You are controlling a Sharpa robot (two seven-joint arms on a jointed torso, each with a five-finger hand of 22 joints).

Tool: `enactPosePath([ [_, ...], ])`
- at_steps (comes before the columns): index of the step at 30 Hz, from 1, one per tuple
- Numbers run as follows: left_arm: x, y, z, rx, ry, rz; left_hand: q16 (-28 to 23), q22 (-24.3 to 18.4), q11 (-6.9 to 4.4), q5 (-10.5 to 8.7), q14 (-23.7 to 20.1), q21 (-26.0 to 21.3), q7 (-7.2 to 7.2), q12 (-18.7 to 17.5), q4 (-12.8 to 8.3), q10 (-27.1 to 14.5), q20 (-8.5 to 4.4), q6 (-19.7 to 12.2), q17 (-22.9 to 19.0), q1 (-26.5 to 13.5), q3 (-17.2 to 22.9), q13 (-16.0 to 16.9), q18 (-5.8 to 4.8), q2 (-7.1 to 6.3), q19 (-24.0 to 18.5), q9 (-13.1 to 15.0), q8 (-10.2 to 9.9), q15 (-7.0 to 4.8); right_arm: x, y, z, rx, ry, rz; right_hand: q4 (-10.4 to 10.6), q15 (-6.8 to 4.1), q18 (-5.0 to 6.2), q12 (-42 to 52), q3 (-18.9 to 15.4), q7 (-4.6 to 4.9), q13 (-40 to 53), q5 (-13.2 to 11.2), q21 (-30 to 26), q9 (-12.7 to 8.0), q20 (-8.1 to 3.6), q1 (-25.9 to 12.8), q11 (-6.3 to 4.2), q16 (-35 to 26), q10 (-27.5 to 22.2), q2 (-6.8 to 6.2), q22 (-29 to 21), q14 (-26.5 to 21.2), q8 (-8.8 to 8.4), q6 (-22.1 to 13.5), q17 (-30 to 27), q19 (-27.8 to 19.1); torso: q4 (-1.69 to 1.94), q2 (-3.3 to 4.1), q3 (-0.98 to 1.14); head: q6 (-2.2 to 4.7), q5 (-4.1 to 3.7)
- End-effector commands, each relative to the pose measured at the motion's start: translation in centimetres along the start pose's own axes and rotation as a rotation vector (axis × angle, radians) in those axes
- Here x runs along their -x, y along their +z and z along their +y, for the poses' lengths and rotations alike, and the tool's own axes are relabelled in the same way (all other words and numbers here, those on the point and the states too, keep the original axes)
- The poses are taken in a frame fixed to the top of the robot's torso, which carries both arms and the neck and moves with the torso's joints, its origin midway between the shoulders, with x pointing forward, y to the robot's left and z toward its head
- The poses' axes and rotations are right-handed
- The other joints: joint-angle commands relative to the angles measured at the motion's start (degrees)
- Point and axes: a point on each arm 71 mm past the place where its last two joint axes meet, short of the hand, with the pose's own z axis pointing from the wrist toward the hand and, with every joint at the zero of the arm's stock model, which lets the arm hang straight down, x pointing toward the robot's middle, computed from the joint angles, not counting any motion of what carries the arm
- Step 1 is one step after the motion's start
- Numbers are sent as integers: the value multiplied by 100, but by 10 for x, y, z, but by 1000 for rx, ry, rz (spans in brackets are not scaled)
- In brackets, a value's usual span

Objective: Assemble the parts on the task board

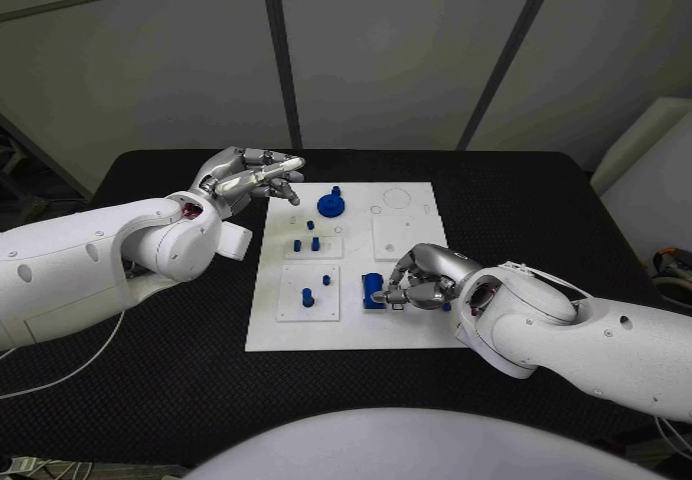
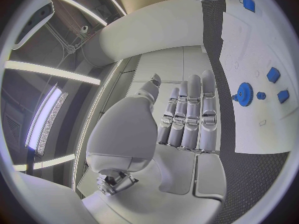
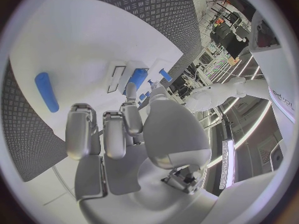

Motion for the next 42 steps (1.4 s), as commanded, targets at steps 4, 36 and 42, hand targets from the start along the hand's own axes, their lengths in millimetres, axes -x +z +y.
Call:
enactPosePath([
  [4, -1, 0, -1, -8, -4, 10, -18, -9, -7, 12, 39, -27, 11, 37, 7, -38, 6, -11, -6, 1, -26, 9, -54, 27, 25, 6, -4, -6, 0, 1, 5, 46, -26, -5, -227, -36, -90, 10, 79, -12, 74, -516, -7, 28, -47, 437, -37, -39, 30, -1, 601, 440, -39, -3, 706, -15, 14, 3, 5, 6, -9],
  [36, -1, 0, -1, -7, -5, 11, -20, -14, -7, 12, 40, -32, 12, 38, 4, -40, 6, -12, -5, 18, -33, 10, -55, 39, 30, 6, -4, -6, 0, 10, -4, 8, -42, -11, -201, -46, -90, 6, 125, -29, 91, -626, -13, 65, -54, 507, -50, -46, 44, 100, 603, 439, -42, 27, 702, -15, 7, 5, 1, -32, 21],
  [42, -1, 0, -1, -8, -5, 11, -20, -14, -7, 12, 40, -32, 12, 38, 4, -40, 6, -12, -5, 18, -33, 10, -55, 39, 30, 6, -4, -6, 7, 4, -6, 50, -4, -68, -198, -35, -78, -43, 138, -3, 65, -479, -55, 50, -50, 545, -31, -73, 12, 121, 561, 430, -99, -41, 663, -53, 5, 4, 4, -18, 19],
])
